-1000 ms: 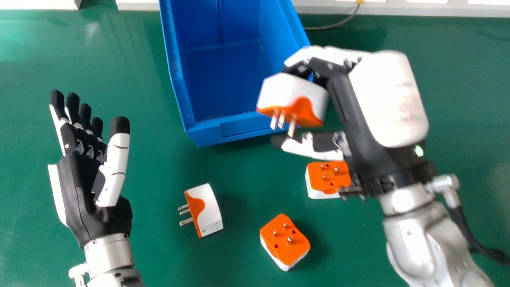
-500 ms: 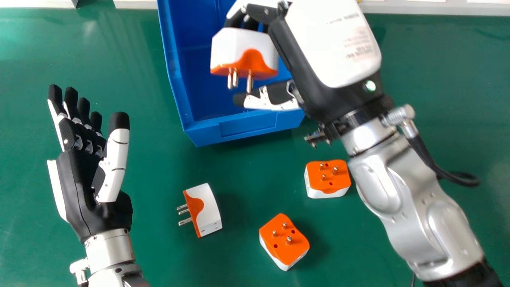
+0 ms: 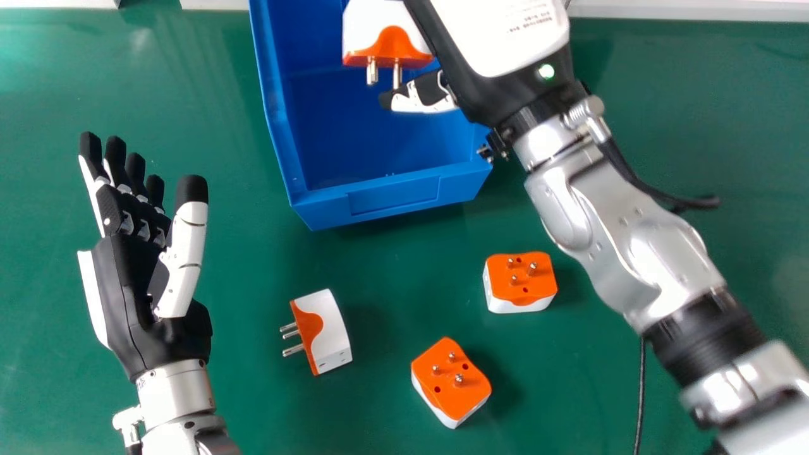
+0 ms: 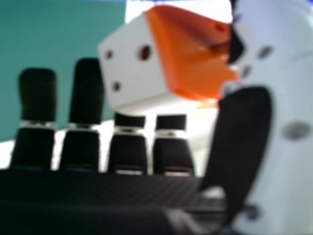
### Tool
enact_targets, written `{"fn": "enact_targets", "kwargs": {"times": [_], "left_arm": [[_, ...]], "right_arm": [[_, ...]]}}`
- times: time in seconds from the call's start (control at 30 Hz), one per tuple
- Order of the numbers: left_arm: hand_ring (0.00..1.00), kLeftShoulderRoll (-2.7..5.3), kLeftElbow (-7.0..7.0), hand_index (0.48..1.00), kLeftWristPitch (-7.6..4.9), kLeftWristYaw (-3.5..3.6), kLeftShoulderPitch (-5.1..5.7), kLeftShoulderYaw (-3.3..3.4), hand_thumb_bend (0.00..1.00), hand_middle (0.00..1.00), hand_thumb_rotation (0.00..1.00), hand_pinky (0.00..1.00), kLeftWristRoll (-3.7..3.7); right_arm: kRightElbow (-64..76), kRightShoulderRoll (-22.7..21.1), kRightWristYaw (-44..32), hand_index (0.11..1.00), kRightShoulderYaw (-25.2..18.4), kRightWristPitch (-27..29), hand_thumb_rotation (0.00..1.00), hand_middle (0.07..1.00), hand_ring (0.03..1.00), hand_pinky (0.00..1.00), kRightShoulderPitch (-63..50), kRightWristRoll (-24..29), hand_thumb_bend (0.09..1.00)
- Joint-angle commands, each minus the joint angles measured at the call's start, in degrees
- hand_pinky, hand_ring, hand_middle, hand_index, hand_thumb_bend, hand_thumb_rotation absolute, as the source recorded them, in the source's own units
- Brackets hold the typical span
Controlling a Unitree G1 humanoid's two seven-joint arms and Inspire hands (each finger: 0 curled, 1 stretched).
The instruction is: Pick all objects and put in blue box
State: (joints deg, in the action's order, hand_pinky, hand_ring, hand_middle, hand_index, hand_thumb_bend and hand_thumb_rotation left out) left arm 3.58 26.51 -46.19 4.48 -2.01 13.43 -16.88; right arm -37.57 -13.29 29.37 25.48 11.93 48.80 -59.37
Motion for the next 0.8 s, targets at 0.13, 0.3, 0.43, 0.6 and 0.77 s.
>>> {"fn": "enact_targets", "kwargs": {"times": [0.13,0.3,0.43,0.6,0.77], "left_arm": [[1.00,1.05,0.03,1.000,-1.23,0.11,-1.13,0.44,0.64,1.00,0.39,1.00,0.22],[1.00,1.03,0.15,1.000,-1.47,-0.20,-1.27,0.61,0.64,1.00,0.39,1.00,0.76],[1.00,1.22,-0.18,1.000,-1.44,-0.18,-1.15,0.52,0.64,1.00,0.39,1.00,0.59],[1.00,1.31,-0.09,1.000,-1.63,-0.41,-1.12,0.52,0.64,1.00,0.39,1.00,0.78],[1.00,1.18,0.03,1.000,-1.78,-0.46,-1.02,0.40,0.65,1.00,0.39,1.00,0.91]], "right_arm": [[-15.20,1.29,8.16,0.501,4.00,2.24,0.00,0.502,0.447,0.34,9.65,-0.11,0.502],[-22.81,2.30,10.96,0.501,7.15,2.86,0.00,0.502,0.447,0.34,12.68,-0.30,0.502],[-24.64,2.06,10.54,0.505,9.93,2.69,0.00,0.513,0.449,0.33,13.16,-1.14,0.500],[-24.90,1.26,5.73,0.505,13.47,0.89,0.00,0.513,0.449,0.33,13.28,-2.45,0.500],[-22.07,-0.11,-0.63,0.505,16.29,-1.62,0.00,0.524,0.451,0.33,12.98,-3.86,0.498]]}}
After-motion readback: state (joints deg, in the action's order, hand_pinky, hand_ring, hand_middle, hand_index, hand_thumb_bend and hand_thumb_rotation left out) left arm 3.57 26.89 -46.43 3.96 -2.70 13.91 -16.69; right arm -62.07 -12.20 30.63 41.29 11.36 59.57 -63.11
